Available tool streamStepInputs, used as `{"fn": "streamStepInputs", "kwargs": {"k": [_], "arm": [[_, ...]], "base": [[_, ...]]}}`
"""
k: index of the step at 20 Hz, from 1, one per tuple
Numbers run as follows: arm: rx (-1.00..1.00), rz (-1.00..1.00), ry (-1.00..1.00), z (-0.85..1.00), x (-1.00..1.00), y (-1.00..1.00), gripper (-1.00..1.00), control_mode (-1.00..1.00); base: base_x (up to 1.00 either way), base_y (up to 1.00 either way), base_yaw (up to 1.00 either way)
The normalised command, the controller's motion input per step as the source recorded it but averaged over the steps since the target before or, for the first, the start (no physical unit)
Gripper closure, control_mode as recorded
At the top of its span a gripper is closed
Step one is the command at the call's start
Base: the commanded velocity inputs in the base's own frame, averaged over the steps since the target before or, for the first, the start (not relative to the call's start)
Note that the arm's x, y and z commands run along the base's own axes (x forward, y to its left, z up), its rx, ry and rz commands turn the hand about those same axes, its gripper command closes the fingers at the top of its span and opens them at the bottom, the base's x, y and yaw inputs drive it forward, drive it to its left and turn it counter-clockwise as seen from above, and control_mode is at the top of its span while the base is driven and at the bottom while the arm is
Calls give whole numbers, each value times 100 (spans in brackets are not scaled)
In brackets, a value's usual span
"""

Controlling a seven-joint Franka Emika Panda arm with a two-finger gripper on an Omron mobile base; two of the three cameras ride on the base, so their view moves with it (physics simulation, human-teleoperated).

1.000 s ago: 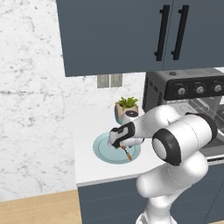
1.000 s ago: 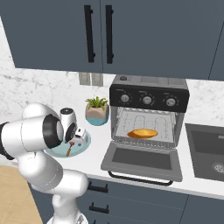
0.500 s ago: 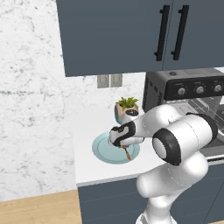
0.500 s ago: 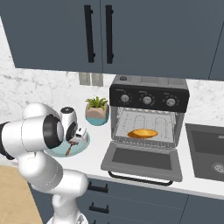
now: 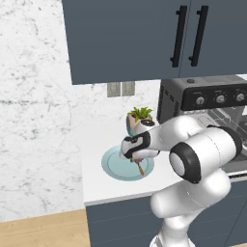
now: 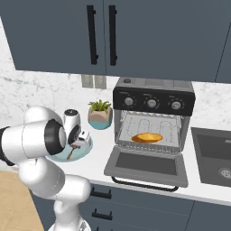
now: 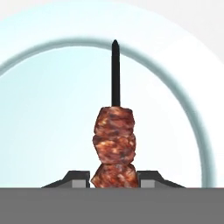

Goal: Pick up the kebab skewer and baguette bread, and place them inside the toaster oven. Close the toaster oven door and start by setting the timer.

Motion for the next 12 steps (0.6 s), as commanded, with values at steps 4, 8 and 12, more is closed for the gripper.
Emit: {"fn": "streamStepInputs", "kwargs": {"k": [4, 8, 12], "arm": [[7, 0, 0, 44, -2, 0, 100, -100], [7, -6, 0, 59, -6, 0, 100, -100], [1, -9, 0, 63, -17, 0, 100, -100]], "base": [[0, 0, 0], [0, 0, 0], [0, 0, 0]]}}
